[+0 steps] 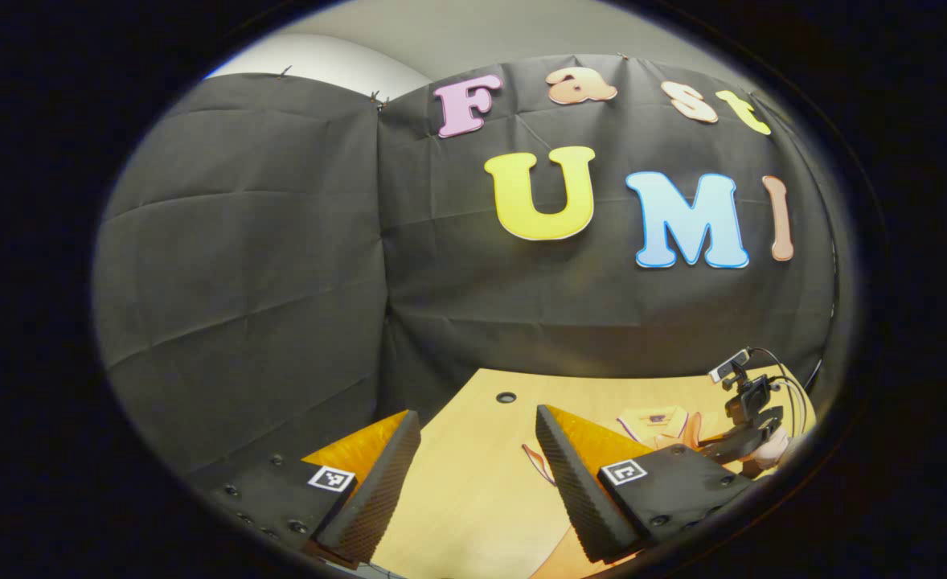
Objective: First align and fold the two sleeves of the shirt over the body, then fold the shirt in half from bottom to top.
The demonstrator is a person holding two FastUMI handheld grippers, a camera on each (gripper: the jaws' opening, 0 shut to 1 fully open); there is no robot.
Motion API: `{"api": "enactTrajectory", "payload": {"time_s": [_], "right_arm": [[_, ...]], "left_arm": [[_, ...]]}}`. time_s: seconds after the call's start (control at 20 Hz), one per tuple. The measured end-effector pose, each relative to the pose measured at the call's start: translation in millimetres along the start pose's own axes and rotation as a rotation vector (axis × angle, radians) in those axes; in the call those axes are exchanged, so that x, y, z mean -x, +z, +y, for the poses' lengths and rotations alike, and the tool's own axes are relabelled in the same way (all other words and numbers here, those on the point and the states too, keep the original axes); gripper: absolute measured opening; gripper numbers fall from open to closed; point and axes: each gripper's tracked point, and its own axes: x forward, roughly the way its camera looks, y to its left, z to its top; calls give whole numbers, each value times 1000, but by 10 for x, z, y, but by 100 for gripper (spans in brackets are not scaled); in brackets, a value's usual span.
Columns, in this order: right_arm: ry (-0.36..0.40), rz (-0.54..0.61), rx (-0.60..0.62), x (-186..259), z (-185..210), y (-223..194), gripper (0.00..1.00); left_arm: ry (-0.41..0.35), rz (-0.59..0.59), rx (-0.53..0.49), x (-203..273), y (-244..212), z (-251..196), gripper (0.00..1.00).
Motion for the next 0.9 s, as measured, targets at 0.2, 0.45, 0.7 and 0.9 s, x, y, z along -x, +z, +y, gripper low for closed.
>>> {"api": "enactTrajectory", "payload": {"time_s": [0.2,0.45,0.7,0.9], "right_arm": [[-15,-30,-36,113,-81,102,45],[-24,-108,-98,494,-185,298,45],[-27,-217,-146,1123,-250,478,45],[-31,-297,-213,1678,-288,572,45]], "left_arm": [[-20,12,11,-106,-77,-69,99],[-87,54,16,-392,-342,-349,99],[-153,111,20,-855,-720,-677,99],[-189,177,27,-1261,-1126,-902,99]]}}
